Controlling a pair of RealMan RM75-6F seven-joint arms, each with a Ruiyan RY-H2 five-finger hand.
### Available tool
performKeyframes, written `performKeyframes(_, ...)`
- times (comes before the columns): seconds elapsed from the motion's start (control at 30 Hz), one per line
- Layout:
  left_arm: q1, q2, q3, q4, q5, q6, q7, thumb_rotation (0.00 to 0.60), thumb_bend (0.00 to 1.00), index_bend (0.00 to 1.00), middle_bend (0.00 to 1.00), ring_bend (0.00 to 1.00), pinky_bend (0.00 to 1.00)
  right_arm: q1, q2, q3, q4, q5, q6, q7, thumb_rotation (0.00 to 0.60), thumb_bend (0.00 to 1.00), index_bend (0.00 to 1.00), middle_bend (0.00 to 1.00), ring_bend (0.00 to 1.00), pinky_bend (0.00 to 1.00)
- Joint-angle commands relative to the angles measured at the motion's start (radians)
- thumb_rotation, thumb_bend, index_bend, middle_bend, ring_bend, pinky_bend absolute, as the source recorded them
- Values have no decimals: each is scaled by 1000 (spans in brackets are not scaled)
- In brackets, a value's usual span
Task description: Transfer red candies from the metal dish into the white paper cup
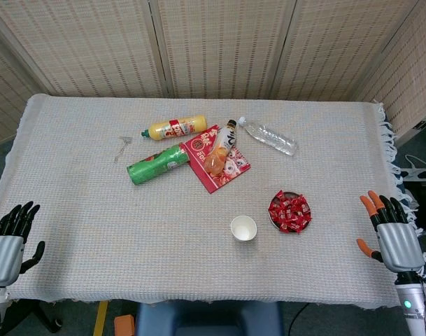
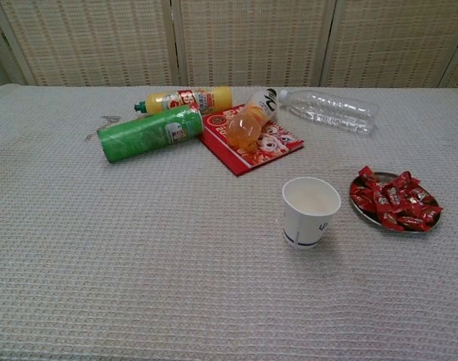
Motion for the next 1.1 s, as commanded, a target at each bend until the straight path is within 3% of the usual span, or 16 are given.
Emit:
performKeyframes(0.03, -13, -4, -5, 5, -22, -31, 4, 600, 420, 0, 0, 0, 130, 12, -12, 5, 11, 13, -19, -19, 597, 163, 0, 0, 0, 0)
performKeyframes(0.2, -27, -6, -8, 11, -40, -64, 2, 600, 421, 0, 0, 0, 130, 40, -43, 4, 33, 11, -60, -34, 596, 162, 0, 0, 0, 0)
performKeyframes(0.37, -40, -2, -18, 18, -61, -89, -14, 600, 420, 0, 0, 0, 130, 141, -51, 27, 15, 27, -205, -76, 597, 162, 0, 0, 0, 0)
performKeyframes(0.7, -52, 13, -26, 28, -99, -130, -64, 600, 420, 0, 0, 0, 133, 340, -171, 82, 75, 250, -489, -301, 596, 163, 0, 0, 0, 0)
performKeyframes(1.1, -60, 24, -29, 35, -115, -151, -104, 600, 419, 0, 0, 0, 134, 409, -245, 58, 148, 336, -548, -339, 597, 163, 0, 0, 0, 0)
